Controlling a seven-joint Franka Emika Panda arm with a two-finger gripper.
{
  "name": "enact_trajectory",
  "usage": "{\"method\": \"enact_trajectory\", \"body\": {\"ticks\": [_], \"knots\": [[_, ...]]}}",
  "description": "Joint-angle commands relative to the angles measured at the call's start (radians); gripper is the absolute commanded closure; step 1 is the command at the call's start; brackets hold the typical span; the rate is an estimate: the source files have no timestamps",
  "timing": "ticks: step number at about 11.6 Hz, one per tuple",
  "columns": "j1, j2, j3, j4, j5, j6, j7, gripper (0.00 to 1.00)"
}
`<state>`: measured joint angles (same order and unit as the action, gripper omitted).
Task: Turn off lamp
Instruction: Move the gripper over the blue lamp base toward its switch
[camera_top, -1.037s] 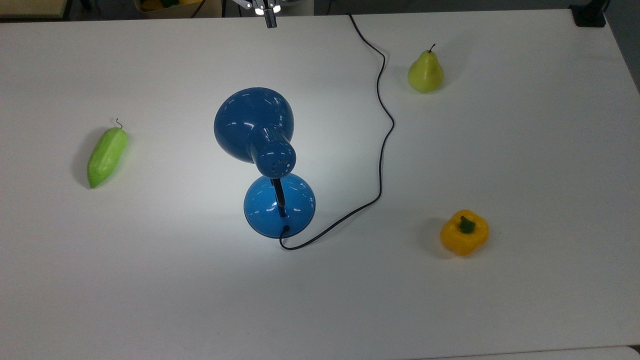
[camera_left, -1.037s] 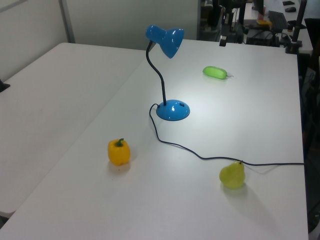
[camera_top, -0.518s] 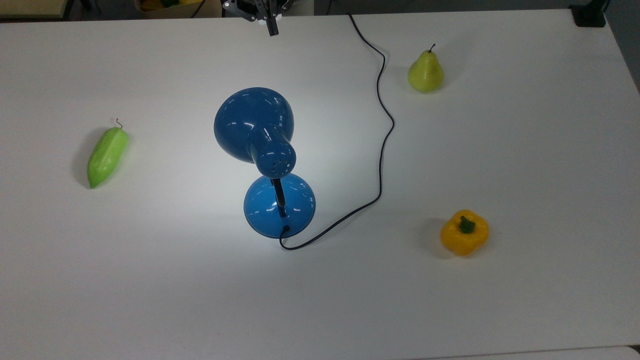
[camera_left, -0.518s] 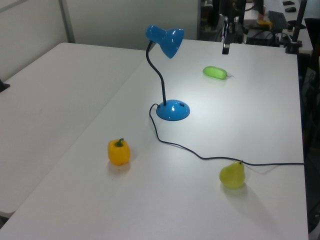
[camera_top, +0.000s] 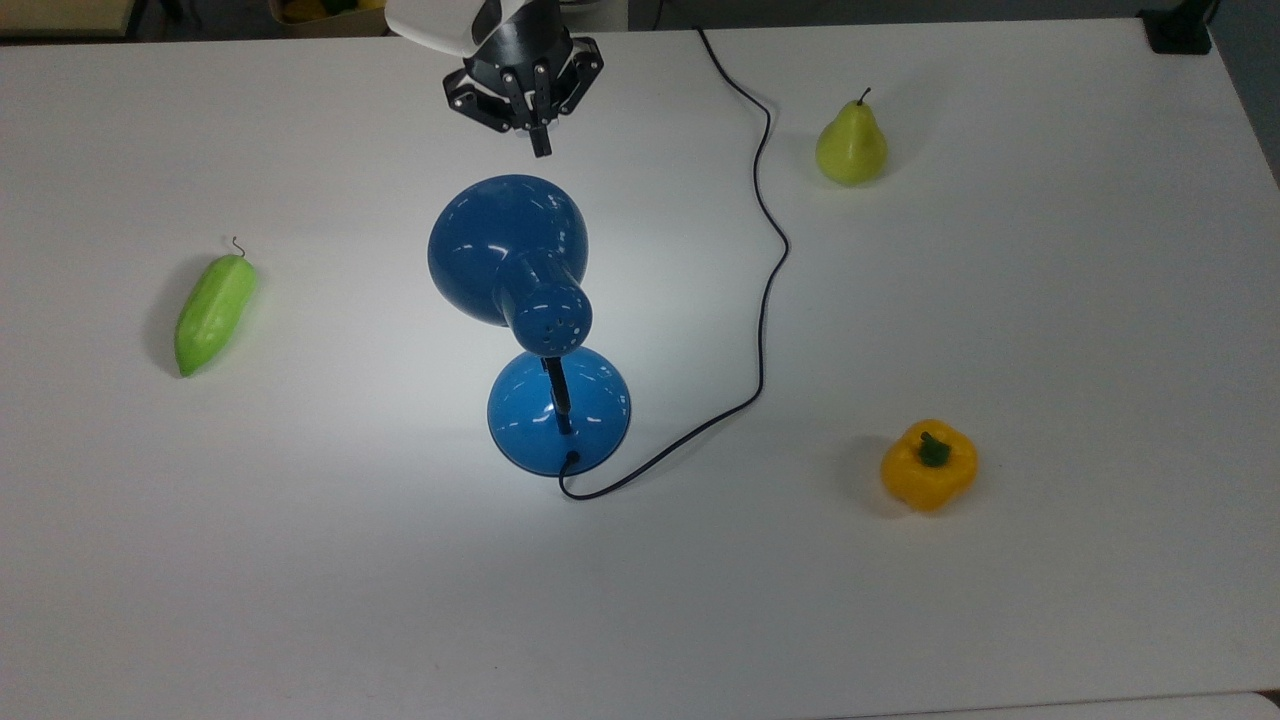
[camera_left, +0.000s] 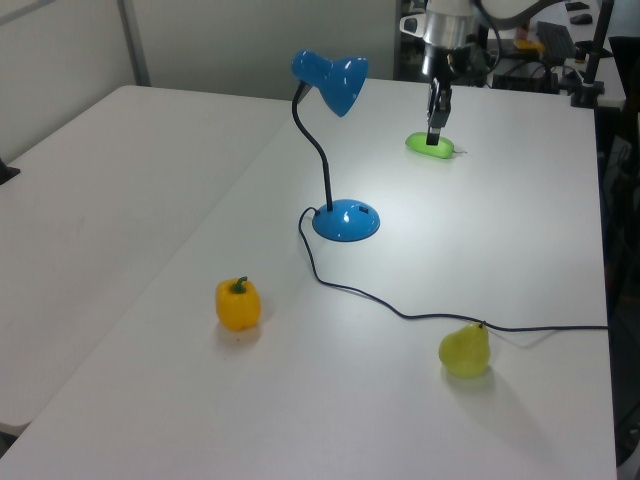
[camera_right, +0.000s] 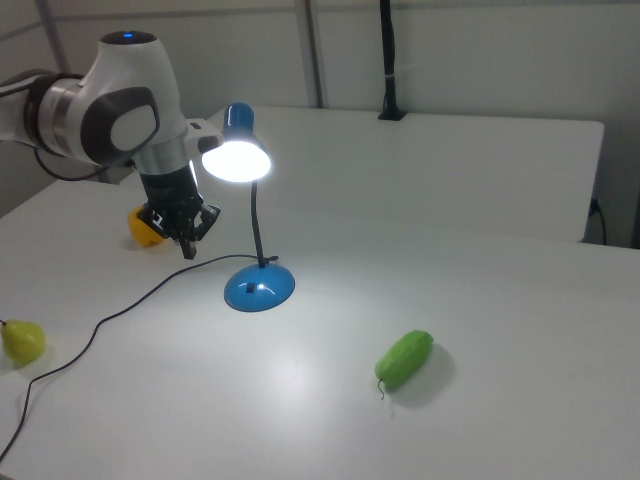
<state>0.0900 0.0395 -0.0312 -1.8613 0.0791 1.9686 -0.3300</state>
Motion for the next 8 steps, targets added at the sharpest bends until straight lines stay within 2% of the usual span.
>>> {"method": "enact_trajectory", "body": {"ticks": [1, 4, 8], "knots": [[-0.003, 0.022, 0.005, -0.062, -0.015, 0.132, -0.008, 1.0], [0.004, 0.061, 0.005, -0.102, -0.022, 0.287, 0.095, 1.0], [0.005, 0.14, 0.007, -0.102, -0.088, 0.415, 0.218, 1.0]]}}
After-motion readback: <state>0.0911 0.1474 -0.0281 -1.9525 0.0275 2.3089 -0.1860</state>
